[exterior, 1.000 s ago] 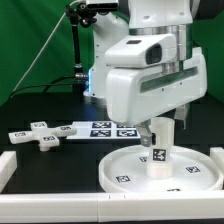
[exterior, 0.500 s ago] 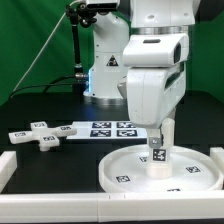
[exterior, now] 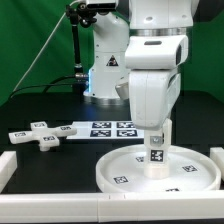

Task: Assemble round table

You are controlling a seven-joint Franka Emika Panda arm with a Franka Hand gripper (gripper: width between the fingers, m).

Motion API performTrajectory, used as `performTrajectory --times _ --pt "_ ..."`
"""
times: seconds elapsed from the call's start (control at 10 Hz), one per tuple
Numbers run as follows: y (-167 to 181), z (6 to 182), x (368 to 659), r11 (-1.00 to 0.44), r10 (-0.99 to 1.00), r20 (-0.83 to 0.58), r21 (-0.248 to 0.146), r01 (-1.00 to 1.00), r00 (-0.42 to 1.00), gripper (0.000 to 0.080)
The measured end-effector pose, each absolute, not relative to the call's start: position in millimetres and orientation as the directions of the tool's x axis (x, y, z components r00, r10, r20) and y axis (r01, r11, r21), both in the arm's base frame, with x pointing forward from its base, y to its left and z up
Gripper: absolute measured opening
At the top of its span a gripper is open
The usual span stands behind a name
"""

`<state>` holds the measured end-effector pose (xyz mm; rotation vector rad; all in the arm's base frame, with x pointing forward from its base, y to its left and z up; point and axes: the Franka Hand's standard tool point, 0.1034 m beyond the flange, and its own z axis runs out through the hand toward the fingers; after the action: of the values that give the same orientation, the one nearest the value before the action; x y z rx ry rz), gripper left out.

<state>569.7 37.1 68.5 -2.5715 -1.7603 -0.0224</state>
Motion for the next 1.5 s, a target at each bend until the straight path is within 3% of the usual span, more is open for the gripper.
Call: performTrajectory --times 0.3,0.9,1.5 --pt "36.9 68.4 569.2 -0.423 0.905 0.026 -0.019 0.906 0.424 0.0407" --pt "36.8 68.1 568.1 -0.738 0.674 0.011 -0.033 0.674 0.739 0.0409" --pt "40.0 67.8 567.3 -0.975 0.220 -0.002 -0.041 0.220 0.975 0.0409"
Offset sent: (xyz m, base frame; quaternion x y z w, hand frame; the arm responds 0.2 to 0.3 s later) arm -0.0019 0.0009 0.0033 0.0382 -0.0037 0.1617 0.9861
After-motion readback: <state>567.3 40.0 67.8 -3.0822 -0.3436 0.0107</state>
